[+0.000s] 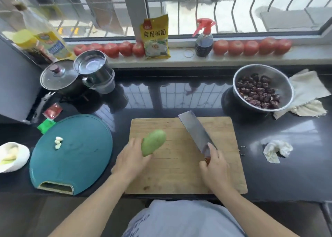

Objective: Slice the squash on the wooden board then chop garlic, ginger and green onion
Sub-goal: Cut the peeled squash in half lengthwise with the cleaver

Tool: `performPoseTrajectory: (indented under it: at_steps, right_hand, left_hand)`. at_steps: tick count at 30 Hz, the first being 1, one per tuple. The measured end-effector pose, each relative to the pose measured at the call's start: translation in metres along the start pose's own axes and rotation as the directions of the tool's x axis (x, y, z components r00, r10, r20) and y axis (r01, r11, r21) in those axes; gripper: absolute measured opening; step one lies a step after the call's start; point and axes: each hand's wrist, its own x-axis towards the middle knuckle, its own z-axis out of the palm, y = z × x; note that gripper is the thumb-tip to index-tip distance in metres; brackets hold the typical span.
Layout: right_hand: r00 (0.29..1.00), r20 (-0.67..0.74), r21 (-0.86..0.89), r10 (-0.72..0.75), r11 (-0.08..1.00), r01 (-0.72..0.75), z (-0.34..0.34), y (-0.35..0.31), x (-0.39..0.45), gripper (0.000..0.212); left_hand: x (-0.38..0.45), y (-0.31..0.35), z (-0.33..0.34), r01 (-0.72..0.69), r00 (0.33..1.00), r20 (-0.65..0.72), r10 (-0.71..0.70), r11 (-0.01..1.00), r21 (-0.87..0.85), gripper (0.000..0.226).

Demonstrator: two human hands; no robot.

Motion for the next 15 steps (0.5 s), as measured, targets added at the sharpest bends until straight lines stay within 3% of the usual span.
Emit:
performPoseTrajectory:
  at_steps: [2,5,11,15]
  right_hand:
    - [0.999,-0.019,0.031,0.033,0.999,-0.032,0.0,-0.006,-0.005,0.058]
    - [0.994,-0.104,0.008,0.03,1.0,-0.029,-0.002,-0.017,-0.014,0.051]
    - [0.972,-0.237,-0.071,0.004,0.997,-0.022,-0.012,-0.031,-0.039,0.058]
    - [0.972,-0.236,-0.086,0.024,0.995,-0.046,-0.017,-0.027,-0.041,0.055]
  left_hand:
    - [0.007,0.011,0.009,-0.181,0.983,0.074,0.17,0.97,0.164,0.049]
    - [0.013,0.026,0.028,-0.349,0.934,0.166,0.315,0.905,0.242,0.049]
    - [0.021,0.034,0.052,-0.471,0.88,0.221,0.419,0.826,0.31,0.055]
    - [0.029,0.025,0.046,-0.486,0.873,0.216,0.438,0.817,0.309,0.082]
